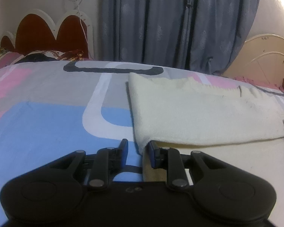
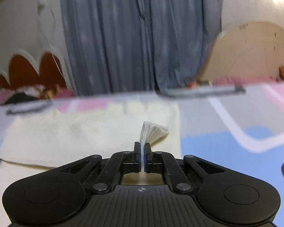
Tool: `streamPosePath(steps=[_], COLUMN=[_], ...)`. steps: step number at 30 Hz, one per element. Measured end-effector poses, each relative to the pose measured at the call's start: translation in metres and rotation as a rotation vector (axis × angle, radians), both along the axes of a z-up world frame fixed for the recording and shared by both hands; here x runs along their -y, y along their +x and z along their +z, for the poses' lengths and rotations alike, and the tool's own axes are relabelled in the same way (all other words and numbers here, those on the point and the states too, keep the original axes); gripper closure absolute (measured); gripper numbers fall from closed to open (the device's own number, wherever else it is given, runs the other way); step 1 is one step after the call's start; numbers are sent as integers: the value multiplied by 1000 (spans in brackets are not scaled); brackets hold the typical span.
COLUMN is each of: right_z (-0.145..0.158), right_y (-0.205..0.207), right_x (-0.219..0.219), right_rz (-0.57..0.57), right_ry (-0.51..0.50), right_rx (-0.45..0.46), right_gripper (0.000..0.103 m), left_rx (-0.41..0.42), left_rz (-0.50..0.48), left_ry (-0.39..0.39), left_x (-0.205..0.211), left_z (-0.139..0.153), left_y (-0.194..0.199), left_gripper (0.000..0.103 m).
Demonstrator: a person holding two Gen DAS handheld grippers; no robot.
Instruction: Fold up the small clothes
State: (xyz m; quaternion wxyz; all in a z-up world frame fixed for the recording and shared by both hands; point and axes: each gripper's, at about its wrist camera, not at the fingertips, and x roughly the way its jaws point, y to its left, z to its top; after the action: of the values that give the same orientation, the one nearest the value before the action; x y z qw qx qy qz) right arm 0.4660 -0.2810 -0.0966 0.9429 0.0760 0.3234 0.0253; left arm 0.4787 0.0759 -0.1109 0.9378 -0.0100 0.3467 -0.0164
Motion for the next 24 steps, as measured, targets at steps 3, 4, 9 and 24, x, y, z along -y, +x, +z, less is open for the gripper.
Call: streamPosePath(steps=[3,4,9,24], right_z=[1,4,28,15], right_y=[-6,-11,-31,27], right_x=[5,8,16,-35], right_rz=[1,-12,-60,86], right_ry=[19,25,33,36], right_rx=[3,8,125,79], right_gripper=[101,101,102,101], left_rx=[-34,-29,97,70], left_rz=[-32,-29,-48,-161], left_ry=[-9,1,-27,-41], left_x=[-3,-5,4,59], left_z=[5,9,40,14], left_y=[-1,-5,-15,63], left_gripper=[68,62,33,21])
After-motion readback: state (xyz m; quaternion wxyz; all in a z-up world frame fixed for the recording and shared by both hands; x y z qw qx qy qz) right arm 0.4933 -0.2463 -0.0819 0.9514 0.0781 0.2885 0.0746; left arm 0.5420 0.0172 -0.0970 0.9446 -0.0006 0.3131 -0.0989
